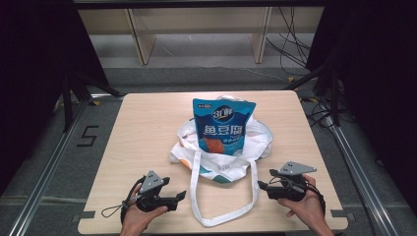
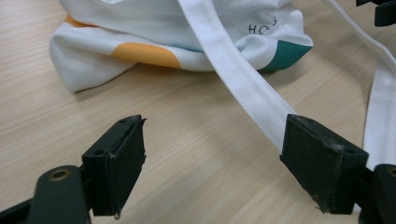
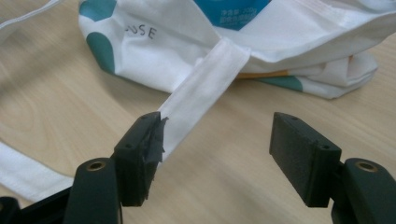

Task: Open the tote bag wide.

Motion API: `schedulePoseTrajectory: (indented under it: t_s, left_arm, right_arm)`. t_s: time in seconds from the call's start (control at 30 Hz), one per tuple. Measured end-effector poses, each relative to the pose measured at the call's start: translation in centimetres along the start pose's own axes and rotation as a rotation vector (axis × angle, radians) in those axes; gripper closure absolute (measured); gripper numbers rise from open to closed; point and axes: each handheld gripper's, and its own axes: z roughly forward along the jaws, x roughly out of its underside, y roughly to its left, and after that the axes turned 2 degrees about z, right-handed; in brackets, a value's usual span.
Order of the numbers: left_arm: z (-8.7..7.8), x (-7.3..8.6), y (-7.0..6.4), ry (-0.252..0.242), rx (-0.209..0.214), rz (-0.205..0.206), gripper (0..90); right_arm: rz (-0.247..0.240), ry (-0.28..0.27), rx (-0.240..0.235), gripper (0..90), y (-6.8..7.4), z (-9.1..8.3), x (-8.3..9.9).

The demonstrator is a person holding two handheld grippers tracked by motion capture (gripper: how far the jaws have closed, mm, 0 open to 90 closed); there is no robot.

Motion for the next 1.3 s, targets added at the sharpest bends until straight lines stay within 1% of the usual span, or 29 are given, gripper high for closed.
schedulePoseTrajectory:
  t_s: [0.07,0.1,0.13,0.2,0.23,0.27,0.33,0.37,0.4,0.43,0.47,0.5,0.53,0.57,0.6,0.67,0.7,0.73,0.77,0.8,0.83,0.93,1.0,1.1,1.13,1.17,1.23,1.27,1.3]
  left_arm:
    - [-0.1,0.2,0.0,0.026,0.005,0.025,19.4]
    - [0.0,0.3,-0.2,0.02,-0.002,0.005,19.2]
    - [-0.1,0.3,-0.3,0.026,0.002,0.021,18.4]
    - [0.0,0.4,-0.6,0.018,0.008,0.015,18.0]
    - [-0.1,0.4,-0.6,0.029,0.014,0.034,18.1]
    - [0.0,0.5,-0.8,0.035,0.015,0.026,18.1]
    - [0.1,0.7,-1.1,0.04,0.025,0.019,17.6]
    - [0.0,0.7,-1.0,0.052,0.029,0.062,17.2]
    - [0.0,0.7,-1.1,0.064,0.026,0.073,17.0]
    - [0.1,0.8,-1.4,0.05,0.029,0.043,16.8]
    - [0.1,0.8,-1.5,0.055,0.027,0.055,16.5]
    - [0.2,0.8,-1.6,0.056,0.028,0.057,16.4]
    - [0.2,0.8,-1.6,0.055,0.032,0.067,16.4]
    - [0.2,0.9,-1.8,0.065,0.027,0.047,16.4]
    - [0.2,0.9,-1.9,0.056,0.035,0.06,16.4]
    - [0.3,1.0,-2.2,0.075,0.026,0.061,16.4]
    - [0.3,1.0,-2.1,0.081,0.03,0.075,16.3]
    - [0.2,1.0,-1.9,0.097,0.032,0.108,16.3]
    - [0.4,1.0,-2.0,0.076,0.029,0.093,16.3]
    - [0.4,1.0,-2.0,0.076,0.029,0.093,16.3]
    - [0.4,1.0,-2.0,0.08,0.028,0.077,16.3]
    - [0.3,1.0,-1.9,0.083,0.024,0.085,16.3]
    - [0.2,0.9,-1.7,0.098,0.023,0.116,16.3]
    - [0.3,0.9,-1.7,0.092,0.026,0.107,16.3]
    - [0.3,0.9,-1.6,0.097,0.017,0.117,16.3]
    - [0.5,1.0,-1.8,0.079,0.022,0.077,16.3]
    - [0.5,1.0,-1.9,0.074,0.022,0.067,16.3]
    - [0.5,1.0,-1.9,0.074,0.022,0.067,16.3]
    - [0.4,0.9,-1.6,0.098,0.016,0.097,16.3]
  right_arm:
    - [0.003,-0.007,0.001,35.2,0.2,-0.1,0.4]
    - [-0.026,-0.003,0.004,34.8,0.1,-0.1,0.5]
    - [-0.016,-0.004,0.006,34.6,0.2,-0.2,0.6]
    - [-0.017,0.008,-0.005,32.9,0.5,-0.4,1.0]
    - [-0.021,0.001,0.001,32.3,0.5,-0.4,1.1]
    - [-0.02,0.014,-0.001,32.3,0.5,-0.5,1.3]
    - [-0.008,0.016,-0.008,32.3,0.7,-0.8,1.7]
    - [-0.001,0.016,-0.01,32.2,0.8,-0.9,1.9]
    - [-0.007,0.023,-0.009,32.0,0.8,-0.9,2.0]
    - [0.002,0.022,-0.008,31.5,0.9,-1.0,2.2]
    - [0.004,0.022,-0.011,31.4,1.0,-1.1,2.4]
    - [0.032,0.028,-0.024,31.4,1.3,-1.1,2.7]
    - [0.007,0.031,-0.025,31.4,1.2,-1.1,2.8]
    - [0.007,0.046,-0.017,31.2,1.4,-1.3,2.9]
    - [-0.003,0.043,-0.026,31.0,1.4,-1.2,3.1]
    - [-0.019,0.054,-0.025,31.0,1.5,-1.2,3.2]
    - [0.013,0.066,-0.045,30.8,1.8,-1.2,3.4]
    - [0.005,0.066,-0.03,30.8,1.8,-1.2,3.4]
    - [-0.005,0.072,-0.03,30.8,1.7,-1.2,3.4]
    - [-0.006,0.07,-0.034,30.7,1.6,-1.2,3.4]
    - [-0.018,0.067,-0.025,30.6,1.6,-1.1,3.4]
    - [-0.019,0.071,-0.026,30.5,1.5,-1.1,3.4]
    - [-0.029,0.074,-0.027,30.5,1.5,-1.0,3.4]
    - [-0.023,0.071,-0.016,30.4,1.6,-1.0,3.5]
    - [-0.029,0.071,-0.018,30.4,1.5,-1.0,3.4]
    - [-0.029,0.071,-0.018,30.3,1.5,-1.0,3.4]
    - [-0.037,0.072,-0.016,30.3,1.4,-1.0,3.4]
    - [-0.037,0.072,-0.016,30.3,1.4,-1.0,3.4]
    - [-0.028,0.07,-0.017,30.3,1.5,-1.0,3.4]
